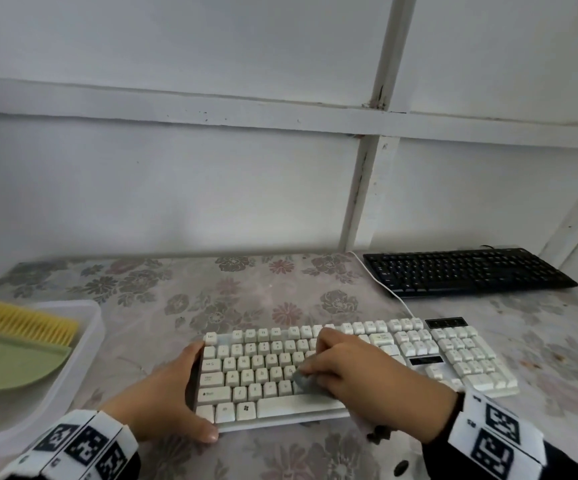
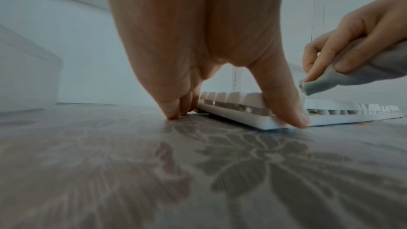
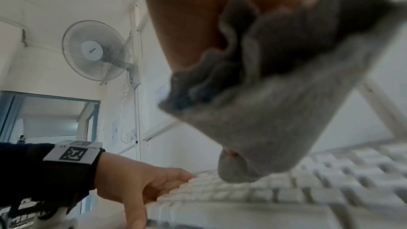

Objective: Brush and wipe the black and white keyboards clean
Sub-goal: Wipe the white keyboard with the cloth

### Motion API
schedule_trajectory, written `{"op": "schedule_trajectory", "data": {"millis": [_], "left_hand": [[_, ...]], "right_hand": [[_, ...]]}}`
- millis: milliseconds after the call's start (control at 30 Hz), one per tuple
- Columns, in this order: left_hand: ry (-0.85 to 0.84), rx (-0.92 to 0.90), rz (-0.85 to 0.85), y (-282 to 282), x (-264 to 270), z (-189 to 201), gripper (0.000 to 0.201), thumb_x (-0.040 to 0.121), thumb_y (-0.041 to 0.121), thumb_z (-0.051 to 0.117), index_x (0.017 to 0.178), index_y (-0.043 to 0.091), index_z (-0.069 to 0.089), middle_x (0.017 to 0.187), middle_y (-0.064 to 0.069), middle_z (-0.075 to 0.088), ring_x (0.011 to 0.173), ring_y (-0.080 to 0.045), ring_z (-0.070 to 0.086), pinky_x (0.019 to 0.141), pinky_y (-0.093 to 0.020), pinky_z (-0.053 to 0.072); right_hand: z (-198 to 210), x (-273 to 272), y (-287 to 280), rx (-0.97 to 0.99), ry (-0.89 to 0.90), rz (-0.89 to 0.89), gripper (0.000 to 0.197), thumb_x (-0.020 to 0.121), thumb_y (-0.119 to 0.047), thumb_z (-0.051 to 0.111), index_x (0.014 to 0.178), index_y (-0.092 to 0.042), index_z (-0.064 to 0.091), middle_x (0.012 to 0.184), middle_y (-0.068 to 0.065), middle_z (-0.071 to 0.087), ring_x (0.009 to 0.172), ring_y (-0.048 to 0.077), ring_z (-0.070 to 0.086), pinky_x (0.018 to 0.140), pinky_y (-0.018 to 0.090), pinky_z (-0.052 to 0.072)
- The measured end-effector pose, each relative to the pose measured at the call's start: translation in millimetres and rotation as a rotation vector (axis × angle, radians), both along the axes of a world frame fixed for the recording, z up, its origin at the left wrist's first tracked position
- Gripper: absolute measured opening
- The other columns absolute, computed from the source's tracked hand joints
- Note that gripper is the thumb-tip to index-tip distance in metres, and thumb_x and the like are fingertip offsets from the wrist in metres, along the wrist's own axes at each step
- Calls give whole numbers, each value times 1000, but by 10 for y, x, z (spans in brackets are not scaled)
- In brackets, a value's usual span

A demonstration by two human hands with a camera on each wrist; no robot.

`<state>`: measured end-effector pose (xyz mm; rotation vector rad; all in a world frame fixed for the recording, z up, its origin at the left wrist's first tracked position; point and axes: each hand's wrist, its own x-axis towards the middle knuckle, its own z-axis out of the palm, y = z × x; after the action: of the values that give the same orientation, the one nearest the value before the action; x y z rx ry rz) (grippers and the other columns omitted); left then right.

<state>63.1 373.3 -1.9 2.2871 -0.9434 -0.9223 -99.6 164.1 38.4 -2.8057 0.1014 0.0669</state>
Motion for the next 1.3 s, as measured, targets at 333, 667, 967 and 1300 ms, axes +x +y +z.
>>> {"op": "schedule_trajectory", "data": {"millis": [333, 667, 967, 1300], "left_hand": [[33, 3, -9, 3, 39, -41, 139, 42, 49, 89, 146, 30, -2, 124, 23, 35, 114, 0, 40, 93, -16, 33], [28, -10, 9, 6, 44, -72, 140, 39, 50, 86, 146, 29, 0, 130, 19, 35, 121, -3, 38, 102, -20, 31], [26, -11, 16, 5, 34, -77, 143, 34, 55, 84, 147, 31, 0, 138, 16, 35, 124, -4, 38, 105, -23, 31], [60, -35, 12, 6, 49, -86, 148, 26, 57, 86, 146, 28, 4, 125, 20, 36, 114, -2, 38, 91, -17, 32]], "right_hand": [[-139, -470, -539, 4, 25, -184, 23, 94, -30, 54, 112, -28, 68, 86, -19, 38, 77, -5, 42, 66, 8, 33], [133, -446, -493, 36, 12, -249, 27, 92, -43, 52, 109, -31, 67, 95, -15, 45, 85, 0, 48, 69, 11, 39], [-109, -254, -293, 45, 54, -93, 27, 95, -24, 51, 117, -24, 66, 95, -7, 40, 89, 12, 47, 75, 21, 34], [0, -520, -583, 46, 6, -282, 25, 95, -34, 51, 115, -30, 66, 94, -13, 44, 83, -1, 45, 66, 13, 34]]}}
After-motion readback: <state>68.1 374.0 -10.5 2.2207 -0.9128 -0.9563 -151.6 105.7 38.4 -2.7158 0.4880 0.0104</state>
